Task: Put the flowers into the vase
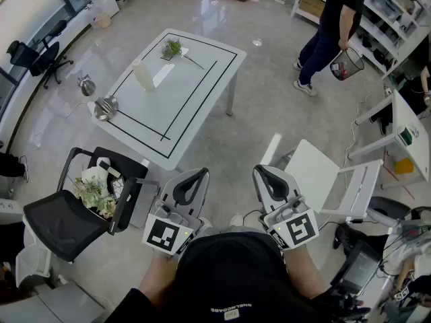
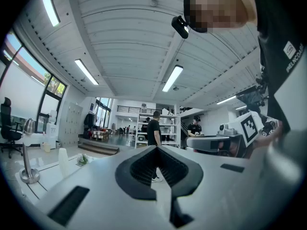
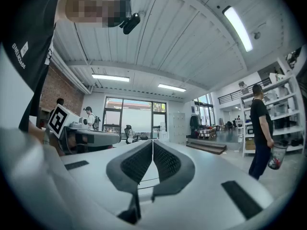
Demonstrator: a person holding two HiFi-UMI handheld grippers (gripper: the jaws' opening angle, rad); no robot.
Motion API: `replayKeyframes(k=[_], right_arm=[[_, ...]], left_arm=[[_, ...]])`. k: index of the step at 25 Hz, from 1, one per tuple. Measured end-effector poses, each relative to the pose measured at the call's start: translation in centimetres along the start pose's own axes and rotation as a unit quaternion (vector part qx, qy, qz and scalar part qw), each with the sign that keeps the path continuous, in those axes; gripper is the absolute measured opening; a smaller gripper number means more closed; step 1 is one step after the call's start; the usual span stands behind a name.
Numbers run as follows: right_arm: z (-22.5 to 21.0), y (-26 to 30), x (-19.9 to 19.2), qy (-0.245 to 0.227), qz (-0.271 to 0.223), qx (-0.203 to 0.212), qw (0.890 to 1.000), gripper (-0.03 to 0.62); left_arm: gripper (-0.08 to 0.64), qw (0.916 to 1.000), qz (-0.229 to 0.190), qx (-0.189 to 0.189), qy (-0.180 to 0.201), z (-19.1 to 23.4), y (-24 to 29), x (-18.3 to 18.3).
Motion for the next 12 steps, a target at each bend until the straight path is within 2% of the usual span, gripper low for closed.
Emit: replayKeyframes(k=[9, 12], right_arm=[[-0.2, 1.0, -0.3, -0.002, 0.003, 0.004, 1.000, 0.017], [-0.2, 1.2, -0.2, 0.004, 0.001, 0.003, 1.000, 0.017]], left_arm=[[0.005, 0.9998, -0.016, -0.010, -0.004, 0.3, 0.5, 0.6], [0.005, 0.9998, -0.010, -0.017, 0.000, 0.3, 0.7, 0.7]])
Point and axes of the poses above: the fingertips, and each gripper's own axes: y forward along the fingers, z to its left, x out of its top, the point moved 5 cm from there along -y, backward along the fingers, and after that the axes turned 9 degrees about -z, right-handed, at the moved point
